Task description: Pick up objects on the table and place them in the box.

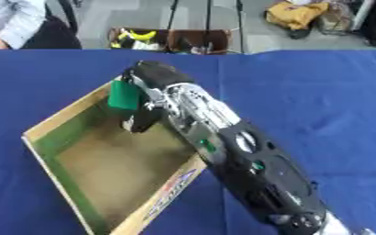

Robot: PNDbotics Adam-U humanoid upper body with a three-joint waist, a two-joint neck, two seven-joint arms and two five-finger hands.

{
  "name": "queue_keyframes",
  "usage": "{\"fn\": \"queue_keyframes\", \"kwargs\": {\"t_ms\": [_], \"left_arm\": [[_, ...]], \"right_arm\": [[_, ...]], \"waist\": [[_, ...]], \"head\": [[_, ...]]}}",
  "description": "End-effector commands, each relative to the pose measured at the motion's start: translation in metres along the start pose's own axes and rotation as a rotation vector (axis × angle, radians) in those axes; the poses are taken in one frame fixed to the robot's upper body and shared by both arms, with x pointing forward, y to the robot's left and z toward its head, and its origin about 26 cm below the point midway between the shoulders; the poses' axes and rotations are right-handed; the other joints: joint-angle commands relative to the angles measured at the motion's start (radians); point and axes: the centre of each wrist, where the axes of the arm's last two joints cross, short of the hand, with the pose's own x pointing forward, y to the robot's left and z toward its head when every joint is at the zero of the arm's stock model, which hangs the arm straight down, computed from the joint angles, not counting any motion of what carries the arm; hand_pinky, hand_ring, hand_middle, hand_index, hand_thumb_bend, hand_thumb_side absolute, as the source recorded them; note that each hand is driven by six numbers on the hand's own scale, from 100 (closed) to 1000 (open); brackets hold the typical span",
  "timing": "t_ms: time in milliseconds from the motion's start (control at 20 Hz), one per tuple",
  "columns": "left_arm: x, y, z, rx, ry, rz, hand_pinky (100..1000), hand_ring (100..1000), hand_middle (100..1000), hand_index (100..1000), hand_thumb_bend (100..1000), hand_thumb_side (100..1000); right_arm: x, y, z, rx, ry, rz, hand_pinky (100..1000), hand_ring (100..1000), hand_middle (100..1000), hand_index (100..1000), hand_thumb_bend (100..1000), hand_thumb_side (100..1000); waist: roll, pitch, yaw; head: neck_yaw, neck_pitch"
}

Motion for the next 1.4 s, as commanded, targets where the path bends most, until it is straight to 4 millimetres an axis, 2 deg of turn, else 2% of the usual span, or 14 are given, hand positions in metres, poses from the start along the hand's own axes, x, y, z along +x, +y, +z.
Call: {"fn": "queue_keyframes", "kwargs": {"t_ms": [50,150,200,400,750,900,1050,1150,1400], "left_arm": [[0.007,0.006,-0.005,0.08,-0.03,-0.005,281,495,588,802,178,917],[0.007,0.005,-0.005,0.099,-0.03,-0.007,280,495,589,802,178,914],[0.007,0.005,-0.005,0.107,-0.031,-0.007,279,494,589,802,178,914],[0.008,0.004,-0.006,0.125,-0.04,0.001,280,495,589,802,177,914],[0.008,0.003,-0.006,0.131,-0.048,0.011,279,496,589,802,182,914],[0.008,0.003,-0.006,0.129,-0.051,0.014,279,497,590,803,184,915],[0.009,0.003,-0.006,0.127,-0.052,0.015,280,497,591,803,186,915],[0.009,0.003,-0.007,0.131,-0.056,0.018,280,499,592,803,184,912],[0.008,0.004,-0.006,0.153,-0.052,0.022,280,498,594,805,184,909]], "right_arm": [[0.0,0.006,-0.003,0.014,0.008,0.011,663,622,466,618,100,244],[-0.003,0.013,-0.005,0.035,0.022,0.013,662,623,468,619,100,211],[-0.005,0.017,-0.006,0.047,0.031,0.014,661,623,469,619,100,243],[-0.01,0.03,-0.01,0.08,0.05,0.019,660,623,470,619,100,240],[-0.008,0.029,-0.008,0.073,0.031,0.033,659,625,470,620,100,231],[-0.006,0.025,-0.007,0.068,0.017,0.032,668,656,503,659,100,277],[-0.005,0.023,-0.005,0.077,-0.005,0.036,697,717,580,743,100,376],[-0.004,0.019,-0.004,0.081,-0.018,0.043,725,755,646,808,242,449],[-0.006,0.0,0.004,0.049,-0.04,0.054,774,811,752,860,331,521]], "waist": [[0.002,-0.015,0.006],[0.003,-0.013,0.008],[0.003,-0.013,0.008],[0.003,-0.01,0.007],[0.004,-0.009,0.002],[0.004,-0.009,0.001],[0.005,-0.01,0.0],[0.006,-0.01,-0.001],[0.006,-0.014,-0.009]], "head": [[-0.005,-0.011],[-0.006,-0.012],[-0.007,-0.013],[-0.007,-0.014],[-0.004,-0.011],[-0.004,-0.012],[-0.004,-0.011],[-0.005,-0.011],[0.0,-0.008]]}}
